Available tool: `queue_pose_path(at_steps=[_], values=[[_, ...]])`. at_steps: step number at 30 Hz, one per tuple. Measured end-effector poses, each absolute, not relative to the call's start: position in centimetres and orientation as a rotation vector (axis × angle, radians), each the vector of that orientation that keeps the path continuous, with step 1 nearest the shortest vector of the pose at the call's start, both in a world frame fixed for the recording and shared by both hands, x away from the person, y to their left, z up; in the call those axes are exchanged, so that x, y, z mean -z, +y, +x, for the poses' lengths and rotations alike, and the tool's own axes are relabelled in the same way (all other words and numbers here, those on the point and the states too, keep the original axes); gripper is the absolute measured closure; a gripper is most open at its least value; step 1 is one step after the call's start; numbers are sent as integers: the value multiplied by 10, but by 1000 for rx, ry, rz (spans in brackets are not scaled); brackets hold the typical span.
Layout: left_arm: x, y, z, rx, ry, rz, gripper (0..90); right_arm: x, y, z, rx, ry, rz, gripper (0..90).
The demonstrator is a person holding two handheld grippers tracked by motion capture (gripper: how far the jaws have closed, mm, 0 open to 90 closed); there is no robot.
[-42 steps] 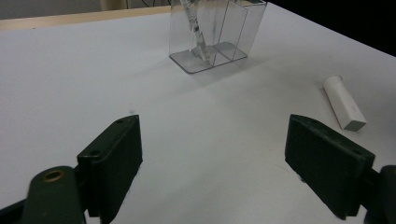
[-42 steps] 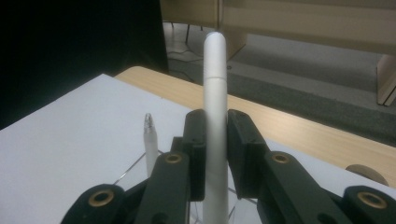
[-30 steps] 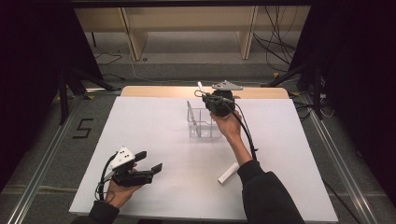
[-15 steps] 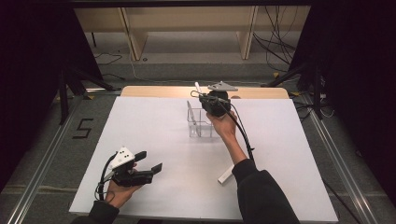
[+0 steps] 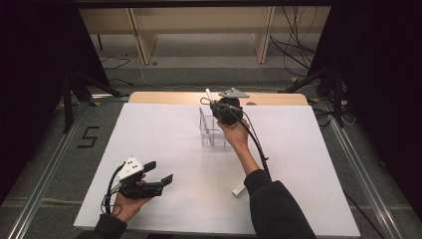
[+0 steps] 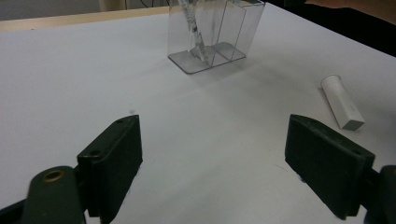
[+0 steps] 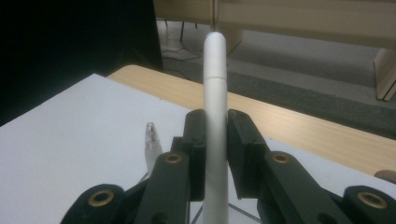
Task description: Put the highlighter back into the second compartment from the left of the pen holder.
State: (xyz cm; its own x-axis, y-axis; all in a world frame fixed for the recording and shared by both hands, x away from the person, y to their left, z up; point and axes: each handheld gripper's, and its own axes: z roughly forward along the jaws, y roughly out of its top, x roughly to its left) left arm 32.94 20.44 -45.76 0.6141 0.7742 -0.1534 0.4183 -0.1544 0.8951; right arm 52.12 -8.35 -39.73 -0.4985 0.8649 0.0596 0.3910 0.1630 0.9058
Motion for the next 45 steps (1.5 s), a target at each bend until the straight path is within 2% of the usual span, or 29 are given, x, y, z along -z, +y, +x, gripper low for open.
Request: queue_pose_path(at_steps=[45], values=[[458, 205, 329, -420, 969, 1787, 188, 413, -83, 519, -1269, 1996, 1209, 786]])
